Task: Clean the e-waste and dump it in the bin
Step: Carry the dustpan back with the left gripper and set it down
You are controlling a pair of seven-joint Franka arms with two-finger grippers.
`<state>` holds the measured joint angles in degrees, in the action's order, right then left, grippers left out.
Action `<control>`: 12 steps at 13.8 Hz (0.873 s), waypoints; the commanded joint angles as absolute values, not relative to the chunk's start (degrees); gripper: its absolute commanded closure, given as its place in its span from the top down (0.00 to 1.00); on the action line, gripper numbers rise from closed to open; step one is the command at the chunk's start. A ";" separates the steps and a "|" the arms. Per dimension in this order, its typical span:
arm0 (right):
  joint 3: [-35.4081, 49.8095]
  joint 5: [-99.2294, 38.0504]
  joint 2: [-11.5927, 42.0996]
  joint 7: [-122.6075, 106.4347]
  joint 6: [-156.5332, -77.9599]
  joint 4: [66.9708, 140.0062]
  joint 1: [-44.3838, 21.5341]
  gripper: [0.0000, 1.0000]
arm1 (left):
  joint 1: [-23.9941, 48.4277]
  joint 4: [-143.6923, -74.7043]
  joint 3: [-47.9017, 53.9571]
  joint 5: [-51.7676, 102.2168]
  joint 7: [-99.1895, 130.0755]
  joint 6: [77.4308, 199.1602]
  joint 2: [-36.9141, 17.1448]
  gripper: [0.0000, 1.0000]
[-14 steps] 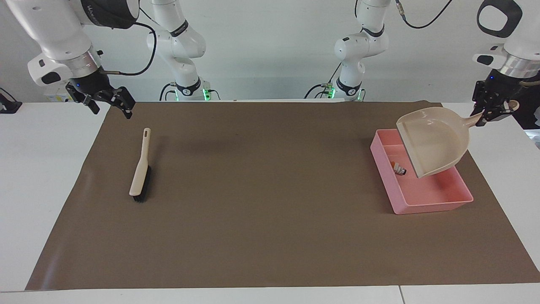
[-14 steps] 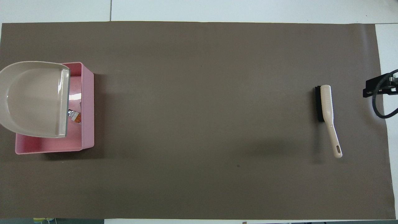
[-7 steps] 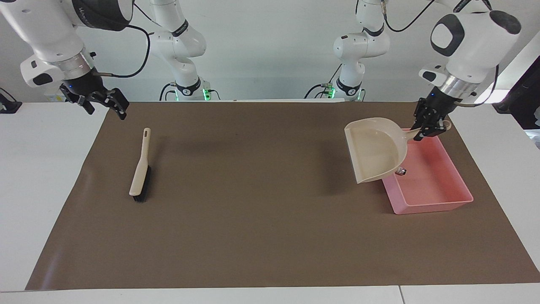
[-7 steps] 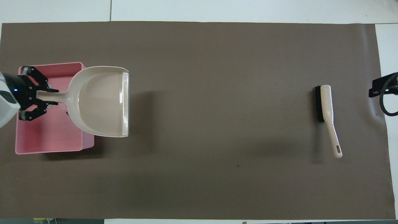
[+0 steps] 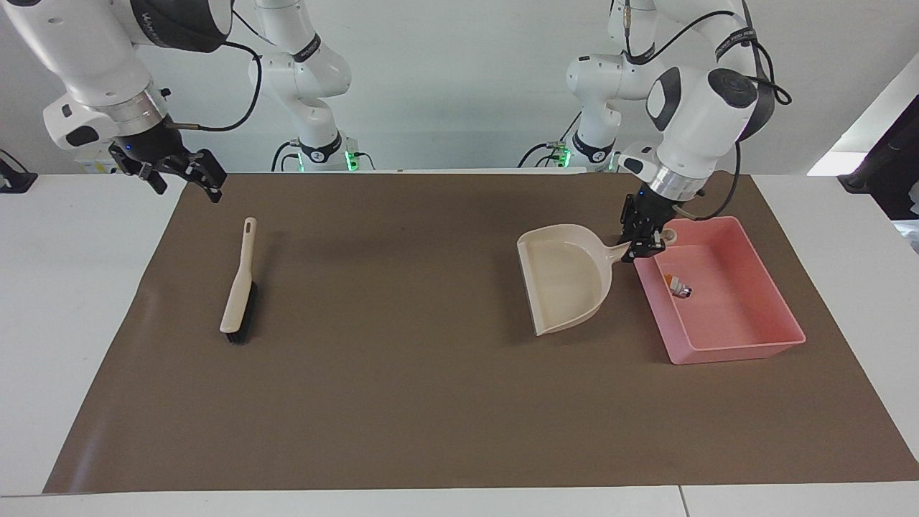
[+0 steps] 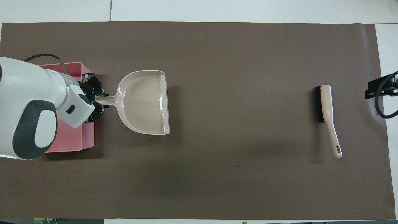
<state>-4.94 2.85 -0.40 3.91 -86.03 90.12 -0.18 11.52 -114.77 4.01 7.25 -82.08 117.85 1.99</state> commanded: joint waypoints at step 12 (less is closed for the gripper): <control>-5.10 2.90 -1.76 1.85 -87.71 92.90 -1.14 1.00 | 29.61 -117.85 2.99 6.42 -67.33 126.82 -6.33 0.00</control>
